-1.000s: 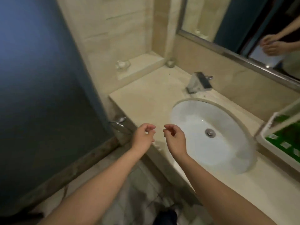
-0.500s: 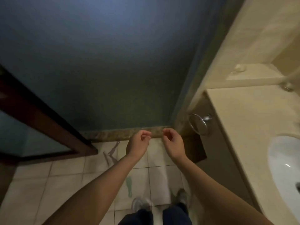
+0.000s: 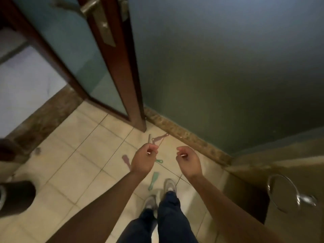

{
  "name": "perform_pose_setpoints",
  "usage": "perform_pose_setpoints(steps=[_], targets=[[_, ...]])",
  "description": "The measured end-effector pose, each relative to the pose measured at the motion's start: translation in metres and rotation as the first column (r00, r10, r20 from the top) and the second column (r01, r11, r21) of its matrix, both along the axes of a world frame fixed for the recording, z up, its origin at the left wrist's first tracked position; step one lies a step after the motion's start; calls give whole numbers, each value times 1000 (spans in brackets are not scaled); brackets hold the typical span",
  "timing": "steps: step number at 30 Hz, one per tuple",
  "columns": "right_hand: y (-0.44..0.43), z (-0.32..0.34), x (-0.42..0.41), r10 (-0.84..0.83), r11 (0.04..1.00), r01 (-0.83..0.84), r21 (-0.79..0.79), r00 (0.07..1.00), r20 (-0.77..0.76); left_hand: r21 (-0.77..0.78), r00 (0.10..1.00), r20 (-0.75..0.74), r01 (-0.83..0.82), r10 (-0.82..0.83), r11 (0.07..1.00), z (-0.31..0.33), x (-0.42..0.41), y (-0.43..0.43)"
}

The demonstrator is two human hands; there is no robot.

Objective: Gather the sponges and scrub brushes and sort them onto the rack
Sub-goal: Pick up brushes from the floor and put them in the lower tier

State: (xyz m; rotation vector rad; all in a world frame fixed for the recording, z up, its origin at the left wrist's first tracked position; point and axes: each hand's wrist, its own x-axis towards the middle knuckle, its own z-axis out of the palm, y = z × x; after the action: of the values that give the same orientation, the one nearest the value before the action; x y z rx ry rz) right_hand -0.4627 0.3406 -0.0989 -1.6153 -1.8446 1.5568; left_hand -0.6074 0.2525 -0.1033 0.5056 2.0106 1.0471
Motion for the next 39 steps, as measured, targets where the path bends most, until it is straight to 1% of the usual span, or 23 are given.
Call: perform_pose_setpoints(steps=[4,7,12,16,20,24,28,34,36,39], targets=[[16,-49,-13,157,985,-152,-81,985,74,-161,998,1,-65,66,985,-42,-8,-10],[25,-93,-19,261,957,-240,-161,956,131,-236,995,23,-93,101,967,-83,-7,-14],[27,-177,-21,373,919,-328,-219,904,210,-369,998,24,-51,65,928,-166,-1,-21],[22,-263,-20,435,890,-366,-271,861,264,-452,998,40,-17,40,892,-254,3,-33],[10,-346,-23,465,877,-378,-297,826,318,-486,997,76,7,34,874,-339,8,-44],[-3,-426,-30,457,878,-353,-324,822,340,-518,995,97,45,6,854,-418,14,-49],[-17,-497,-31,456,875,-344,-340,821,344,-530,995,99,41,13,847,-490,23,-51],[-29,-588,-27,450,877,-330,-348,818,359,-524,989,123,-3,79,852,-582,34,-56],[-30,-614,-26,446,880,-325,-347,815,368,-508,988,139,11,70,862,-608,37,-58],[-31,-649,-25,427,886,-301,-352,827,367,-475,992,120,37,24,879,-643,40,-62]])
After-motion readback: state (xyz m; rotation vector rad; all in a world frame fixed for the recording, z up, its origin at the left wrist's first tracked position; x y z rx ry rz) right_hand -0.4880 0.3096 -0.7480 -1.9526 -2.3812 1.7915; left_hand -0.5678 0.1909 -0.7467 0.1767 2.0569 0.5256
